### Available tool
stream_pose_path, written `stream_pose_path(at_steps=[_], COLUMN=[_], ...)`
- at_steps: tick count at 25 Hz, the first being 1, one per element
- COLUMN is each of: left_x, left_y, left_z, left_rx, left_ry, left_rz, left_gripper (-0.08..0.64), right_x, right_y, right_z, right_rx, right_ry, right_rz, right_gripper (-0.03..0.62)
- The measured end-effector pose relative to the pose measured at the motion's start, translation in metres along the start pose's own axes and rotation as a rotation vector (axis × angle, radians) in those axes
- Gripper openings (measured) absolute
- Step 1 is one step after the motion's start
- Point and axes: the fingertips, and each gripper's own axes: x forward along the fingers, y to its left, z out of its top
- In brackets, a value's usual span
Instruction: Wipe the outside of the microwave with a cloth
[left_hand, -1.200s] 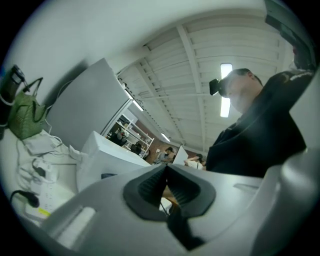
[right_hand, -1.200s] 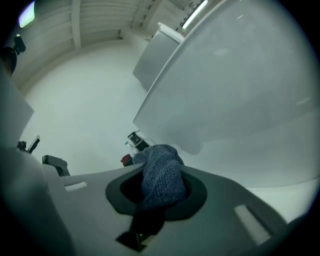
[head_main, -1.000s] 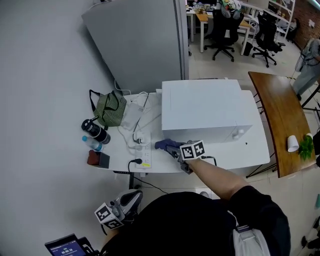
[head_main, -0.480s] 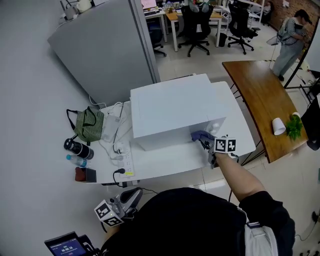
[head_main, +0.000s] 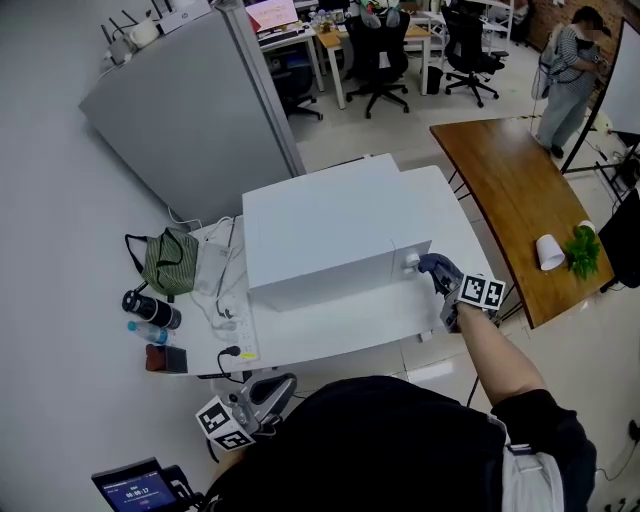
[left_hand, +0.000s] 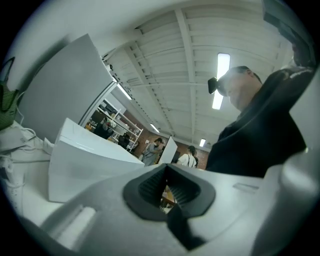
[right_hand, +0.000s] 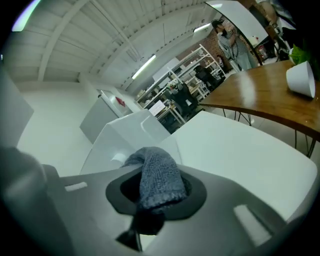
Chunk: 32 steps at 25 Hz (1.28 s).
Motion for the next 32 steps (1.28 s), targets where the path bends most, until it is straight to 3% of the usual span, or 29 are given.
stream_pose_path(at_steps=[2,5,7,12,16,22,26,32], left_x=[-0.017,-0.051,-0.076,-0.143,-0.189,-0.189,-0.137,-0.034], left_y=[0.002,0.008,0.013,0.016,0.02,0.024,0.02,0.008], left_z=[0.003,0.009,0.012,0.013,0.011,0.011,0.009,-0.002], left_rx=[-0.013,-0.027,-0.029,-0.033,-0.041,-0.046,-0.04,-0.024], left_ry=[-0.03,-0.081,-0.1,-0.108,-0.111,-0.104,-0.075,0.001], left_rz=[0.026,0.069,0.1,0.2,0.281,0.305,0.242,0.117], left_gripper=[0.003,0.003,0.003,0.003,0.003,0.003,0.003,0.003], right_x=[0.0,0.026,0.062,0.151,0.202,0.211,0.168,0.079], right_y=[0.041,0.122,0.17,0.263,0.284,0.222,0.133,-0.024], right_z=[-0.036,-0.131,-0.183,-0.284,-0.319,-0.277,-0.224,-0.108], right_rx=[-0.025,-0.072,-0.096,-0.177,-0.174,-0.11,-0.08,-0.009], right_ry=[0.099,0.324,0.417,0.605,0.652,0.551,0.479,0.283], right_rz=[0.091,0.27,0.343,0.423,0.399,0.267,0.164,-0.039], right_gripper=[0.064,0.064,0.064,0.064,0.064,0.064,0.066,0.065])
